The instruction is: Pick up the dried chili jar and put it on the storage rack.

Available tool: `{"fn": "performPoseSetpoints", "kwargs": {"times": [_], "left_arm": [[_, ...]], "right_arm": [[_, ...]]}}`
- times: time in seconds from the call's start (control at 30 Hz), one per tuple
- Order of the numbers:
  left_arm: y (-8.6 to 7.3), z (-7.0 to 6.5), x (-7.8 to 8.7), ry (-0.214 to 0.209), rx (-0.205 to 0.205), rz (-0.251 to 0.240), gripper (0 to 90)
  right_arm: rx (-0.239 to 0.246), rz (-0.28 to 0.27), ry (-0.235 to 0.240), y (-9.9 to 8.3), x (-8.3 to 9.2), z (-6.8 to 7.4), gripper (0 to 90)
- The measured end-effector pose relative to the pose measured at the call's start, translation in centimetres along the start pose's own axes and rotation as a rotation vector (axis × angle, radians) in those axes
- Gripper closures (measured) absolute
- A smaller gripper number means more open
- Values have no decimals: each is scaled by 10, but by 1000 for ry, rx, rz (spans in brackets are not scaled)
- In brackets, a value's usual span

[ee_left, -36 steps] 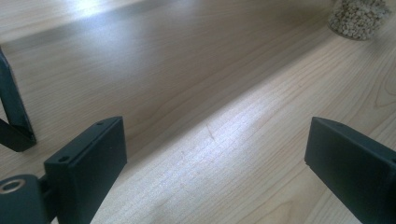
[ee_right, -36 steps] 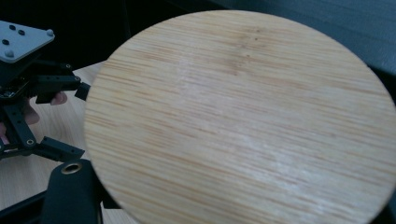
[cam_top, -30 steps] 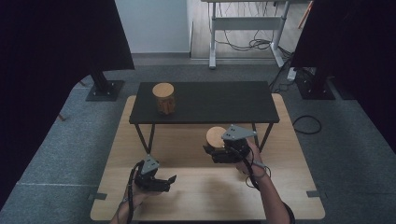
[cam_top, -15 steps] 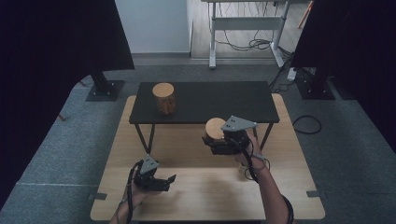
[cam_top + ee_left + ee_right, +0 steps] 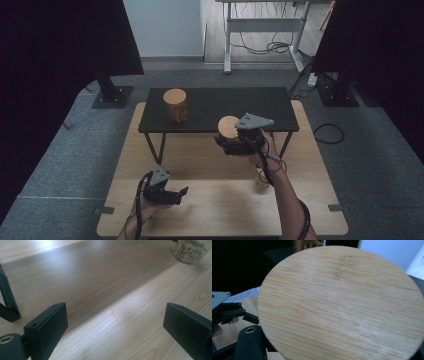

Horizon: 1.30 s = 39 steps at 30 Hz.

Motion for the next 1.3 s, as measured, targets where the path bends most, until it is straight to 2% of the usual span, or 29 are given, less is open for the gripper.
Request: {"fn": "performPoseSetpoints", "kwargs": {"times": [0.13, 0.53, 1.3], "left_arm": [[0, 0, 0, 2, -1, -1, 52], [0, 0, 2, 0, -2, -6, 52], [0, 3, 4, 2, 2, -10, 52]], "right_arm": [[16, 7, 11, 4, -2, 1, 249], [23, -4, 24, 9, -5, 1, 250], [40, -13, 9, 28, -7, -3, 250]]}}
Point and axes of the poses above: each handheld gripper's, and its own axes: x roughly backward along the jaws, y roughly out of its top, z roughly to its left, the point moved 3 cm from there along -x, roughly forward along the jaws, and after that the axes turned 9 degrees about -x, right-handed, at the moved point
